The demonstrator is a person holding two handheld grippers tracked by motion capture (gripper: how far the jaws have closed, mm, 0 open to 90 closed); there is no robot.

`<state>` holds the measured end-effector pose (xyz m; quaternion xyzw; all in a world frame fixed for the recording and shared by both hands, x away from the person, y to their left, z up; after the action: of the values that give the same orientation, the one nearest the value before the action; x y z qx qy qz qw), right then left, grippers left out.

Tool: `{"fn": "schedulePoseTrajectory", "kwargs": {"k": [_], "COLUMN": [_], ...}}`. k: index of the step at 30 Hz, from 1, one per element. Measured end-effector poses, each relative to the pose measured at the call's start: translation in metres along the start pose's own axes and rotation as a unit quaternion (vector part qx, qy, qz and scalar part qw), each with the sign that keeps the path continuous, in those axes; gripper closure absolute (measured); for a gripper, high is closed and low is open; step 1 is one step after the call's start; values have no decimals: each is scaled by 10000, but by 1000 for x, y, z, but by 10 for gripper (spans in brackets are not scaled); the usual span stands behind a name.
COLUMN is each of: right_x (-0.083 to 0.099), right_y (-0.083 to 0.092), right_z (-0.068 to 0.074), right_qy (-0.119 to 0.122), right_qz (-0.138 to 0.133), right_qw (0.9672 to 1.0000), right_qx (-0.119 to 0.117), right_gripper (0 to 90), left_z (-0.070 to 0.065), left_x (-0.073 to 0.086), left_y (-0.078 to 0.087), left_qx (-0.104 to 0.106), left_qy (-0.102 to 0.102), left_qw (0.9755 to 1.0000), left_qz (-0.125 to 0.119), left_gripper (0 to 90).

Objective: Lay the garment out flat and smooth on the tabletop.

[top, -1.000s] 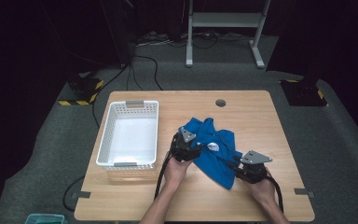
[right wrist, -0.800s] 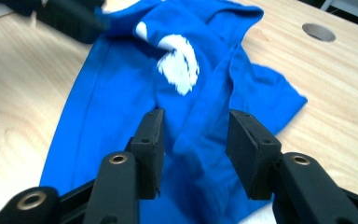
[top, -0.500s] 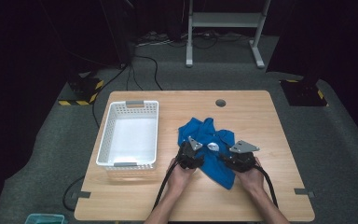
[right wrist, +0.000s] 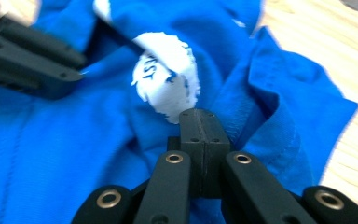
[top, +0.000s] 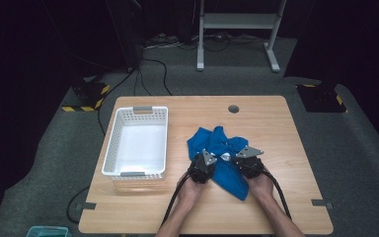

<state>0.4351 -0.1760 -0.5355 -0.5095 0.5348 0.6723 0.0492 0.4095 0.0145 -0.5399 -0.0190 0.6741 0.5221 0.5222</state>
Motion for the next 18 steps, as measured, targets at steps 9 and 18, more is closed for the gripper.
{"fn": "schedulePoseTrajectory", "kwargs": {"k": [9, 18], "right_x": [-1, -11], "right_y": [8, 10], "right_z": [-15, 0], "right_qy": [-229, -88], "right_qz": [-240, -512], "right_qw": [9994, 9980], "right_qx": [-17, -351], "right_gripper": [715, 532], "left_z": [2, 3], "left_x": [0, -11], "left_y": [5, -5], "left_qx": [163, -105], "left_qy": [197, 361], "left_qw": [9997, 9993], "left_qz": [15, -75], "left_gripper": [690, 543]}}
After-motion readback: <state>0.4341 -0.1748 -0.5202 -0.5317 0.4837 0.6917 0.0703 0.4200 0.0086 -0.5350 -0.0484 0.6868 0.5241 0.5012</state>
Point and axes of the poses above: each handheld gripper's, and its own axes: y roughly backward along the jaws, x roughly out of its underside, z roughly to its left, the point moved 1 cm from there along -y, roughly forward along the jaws, and after that the axes turned 3 degrees about -y, right-handed, at the moved point
